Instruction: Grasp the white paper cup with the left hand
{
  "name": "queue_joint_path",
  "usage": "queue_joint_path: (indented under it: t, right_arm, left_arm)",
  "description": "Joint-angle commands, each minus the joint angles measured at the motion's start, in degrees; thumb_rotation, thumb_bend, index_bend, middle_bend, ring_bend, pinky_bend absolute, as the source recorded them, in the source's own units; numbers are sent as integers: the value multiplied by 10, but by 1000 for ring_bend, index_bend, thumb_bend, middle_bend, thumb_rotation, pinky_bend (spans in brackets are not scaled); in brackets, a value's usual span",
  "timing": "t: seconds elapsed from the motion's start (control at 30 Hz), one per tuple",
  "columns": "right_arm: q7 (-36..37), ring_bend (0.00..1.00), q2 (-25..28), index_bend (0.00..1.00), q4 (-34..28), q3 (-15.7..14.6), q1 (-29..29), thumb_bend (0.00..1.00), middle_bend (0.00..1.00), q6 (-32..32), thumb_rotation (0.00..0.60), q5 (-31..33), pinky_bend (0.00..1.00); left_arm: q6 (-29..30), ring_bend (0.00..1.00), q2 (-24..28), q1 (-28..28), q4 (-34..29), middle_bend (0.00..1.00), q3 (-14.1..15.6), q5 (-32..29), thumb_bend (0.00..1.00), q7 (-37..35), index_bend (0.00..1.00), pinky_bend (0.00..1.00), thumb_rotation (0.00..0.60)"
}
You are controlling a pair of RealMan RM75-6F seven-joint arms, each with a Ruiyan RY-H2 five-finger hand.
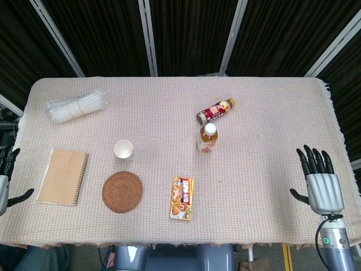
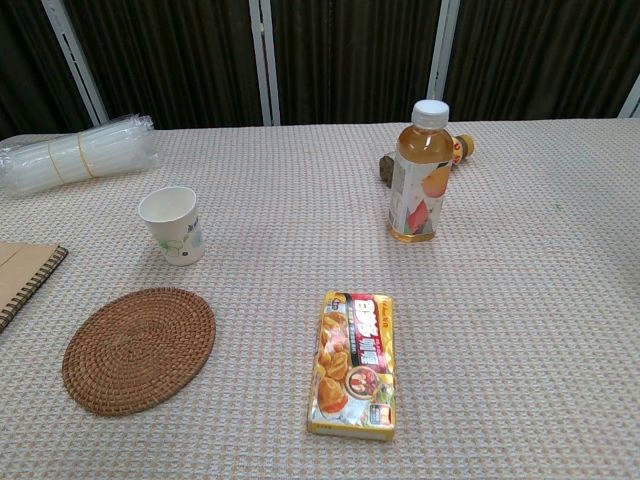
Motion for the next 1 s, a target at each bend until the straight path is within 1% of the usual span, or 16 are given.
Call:
queue_joint_path:
  t: [0.03,0.17,0.3,0.47,0.57,0.7,0.77,0.87,0.9,1.0]
  right_arm:
    - [-2,0,-1,0,0,1,0,0,0,-3,600,0,0]
    - [-4,0,-1,0,-3,2,1,0,0,-9,600,-1,0]
    - [0,0,0,0,-4,4,3,0,0,-17,600,2,0]
    - [2,0,1,0,-2,11,5,0,0,-28,600,14,0]
    - [0,0,-1,0,2,20,9,0,0,-38,600,27,0]
    - [-4,0,-4,0,7,28,11,0,0,-47,600,44,0]
    - [-6,0,-4,0,9,30,12,0,0,-50,600,50,0]
    - [-12,0,-5,0,16,35,13,0,0,-55,600,61,0]
    - [-13,0,-6,0,19,38,13,0,0,-57,600,67,0]
    - [-13,0,-6,0,25,42,12,0,0,-61,600,77,0]
  left_arm:
    - [0,0,1,1,1,0,0,-1,0,-3,0,0,600]
    - [-2,0,3,3,3,0,0,-4,0,-9,0,0,600]
    - [-20,0,2,-4,6,0,-2,-14,0,-13,0,0,600]
    - [-101,0,-6,-63,4,0,-25,-28,0,-3,12,0,600]
    - [-206,0,-30,-139,24,0,-51,-58,0,17,61,0,600]
    - [-294,0,-79,-213,68,0,-67,-85,0,49,98,0,600]
    - [-316,0,-99,-233,84,0,-71,-94,0,60,97,0,600]
    - [-348,0,-140,-269,123,0,-76,-107,0,78,92,0,600]
    - [-360,0,-158,-282,141,0,-77,-114,0,81,92,0,600]
    - [-383,0,-184,-301,167,0,-79,-127,0,77,91,0,600]
